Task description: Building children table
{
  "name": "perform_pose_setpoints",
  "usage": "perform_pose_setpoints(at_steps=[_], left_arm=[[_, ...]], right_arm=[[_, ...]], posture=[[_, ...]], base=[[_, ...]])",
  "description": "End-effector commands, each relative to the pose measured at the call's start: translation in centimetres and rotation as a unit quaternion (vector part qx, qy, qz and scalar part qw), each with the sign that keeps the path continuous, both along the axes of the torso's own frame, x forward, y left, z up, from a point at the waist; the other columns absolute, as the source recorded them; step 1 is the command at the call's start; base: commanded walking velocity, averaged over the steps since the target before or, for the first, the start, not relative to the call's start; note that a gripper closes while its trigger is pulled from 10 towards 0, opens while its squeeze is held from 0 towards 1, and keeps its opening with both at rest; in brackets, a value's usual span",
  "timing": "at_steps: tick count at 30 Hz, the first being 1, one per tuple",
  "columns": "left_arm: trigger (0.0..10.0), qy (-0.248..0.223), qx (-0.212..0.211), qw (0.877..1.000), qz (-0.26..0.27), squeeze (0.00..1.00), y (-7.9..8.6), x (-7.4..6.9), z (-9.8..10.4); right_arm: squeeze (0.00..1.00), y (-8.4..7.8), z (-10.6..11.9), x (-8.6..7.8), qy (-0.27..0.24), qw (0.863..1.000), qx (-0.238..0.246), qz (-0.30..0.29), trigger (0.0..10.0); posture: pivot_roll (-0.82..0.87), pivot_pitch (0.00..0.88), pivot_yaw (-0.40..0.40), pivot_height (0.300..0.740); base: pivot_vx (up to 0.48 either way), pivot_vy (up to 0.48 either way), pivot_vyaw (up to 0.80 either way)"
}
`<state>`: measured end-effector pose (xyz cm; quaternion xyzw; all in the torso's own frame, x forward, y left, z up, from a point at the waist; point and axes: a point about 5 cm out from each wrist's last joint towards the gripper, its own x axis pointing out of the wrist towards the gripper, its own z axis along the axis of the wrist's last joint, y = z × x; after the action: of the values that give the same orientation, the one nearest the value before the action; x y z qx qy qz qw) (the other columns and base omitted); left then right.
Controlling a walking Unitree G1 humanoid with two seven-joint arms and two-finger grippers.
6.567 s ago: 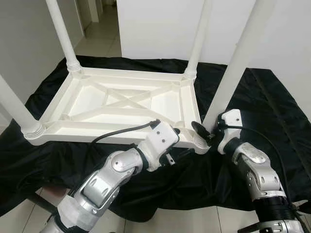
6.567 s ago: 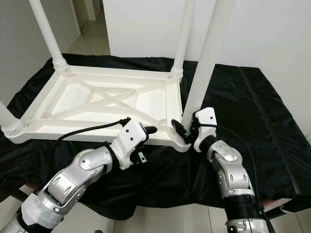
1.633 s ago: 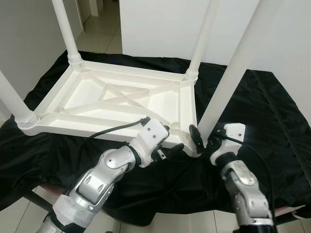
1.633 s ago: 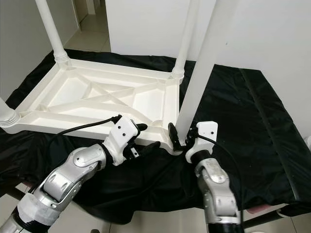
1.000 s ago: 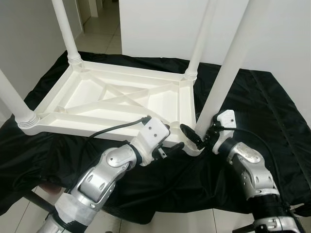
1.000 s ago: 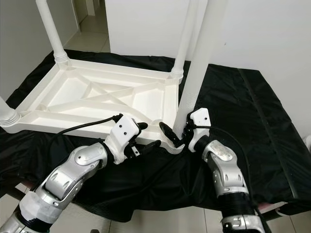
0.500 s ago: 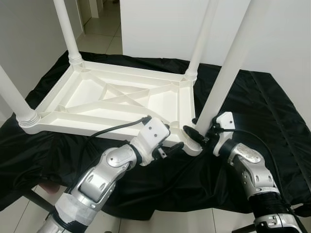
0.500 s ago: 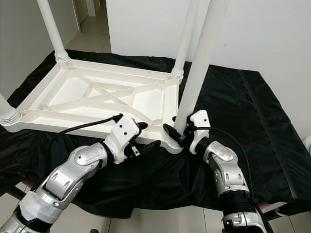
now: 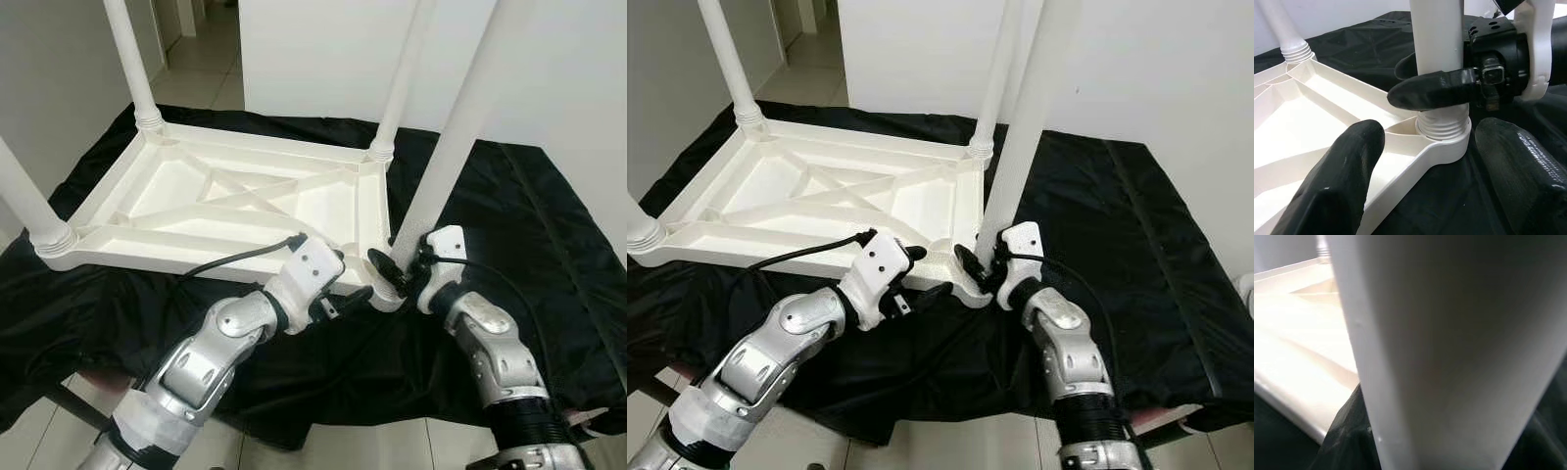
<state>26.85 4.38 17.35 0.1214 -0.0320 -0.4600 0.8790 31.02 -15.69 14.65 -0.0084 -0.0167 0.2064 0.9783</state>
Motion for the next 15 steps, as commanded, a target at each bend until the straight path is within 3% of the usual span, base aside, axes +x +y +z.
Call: perform_pose_setpoints(at_steps=[1,2,3,9,11,15], left_arm=[[10.0,0.001,0.005,1.0,-0.029,0.0,-0.2,-0.2,0.1],[10.0,0.001,0.005,1.0,-0.029,0.0,-0.2,-0.2,0.1],[10.0,0.001,0.006,1.0,-0.028,0.0,-0.1,-0.2,0.1],[10.0,0.003,0.006,1.0,-0.028,0.0,-0.1,-0.3,0.0],[10.0,0.004,0.006,1.0,-0.029,0.0,-0.2,-0.5,-0.1],[10.0,0.005,0.005,1.0,-0.028,0.0,-0.2,-0.5,0.0]], right_arm=[[0.0,-0.2,-0.7,-0.1,0.027,0.999,0.016,-0.034,10.0],[0.0,-0.2,-0.7,-0.1,0.027,0.999,0.016,-0.034,10.0],[0.0,0.1,-0.4,-0.4,0.023,0.994,0.028,-0.101,10.0],[0.0,1.2,-0.6,-0.9,0.029,0.981,0.047,-0.184,10.0],[0.0,2.1,-0.9,-1.3,0.043,0.967,0.053,-0.246,10.0],[0.0,3.9,-0.8,-1.7,0.042,0.964,0.068,-0.255,10.0]], posture=[[0.0,0.057,-0.056,0.74],[0.0,0.057,-0.056,0.74],[0.0,0.063,-0.056,0.74],[0.0,0.071,-0.056,0.74],[0.0,0.074,-0.057,0.74],[0.01,0.079,-0.056,0.74]], base=[[0.0,0.0,0.0],[0.0,0.0,0.0],[0.0,0.0,0.0],[0.0,0.0,0.0],[0.0,0.0,0.0],[0.0,0.0,0.0]])
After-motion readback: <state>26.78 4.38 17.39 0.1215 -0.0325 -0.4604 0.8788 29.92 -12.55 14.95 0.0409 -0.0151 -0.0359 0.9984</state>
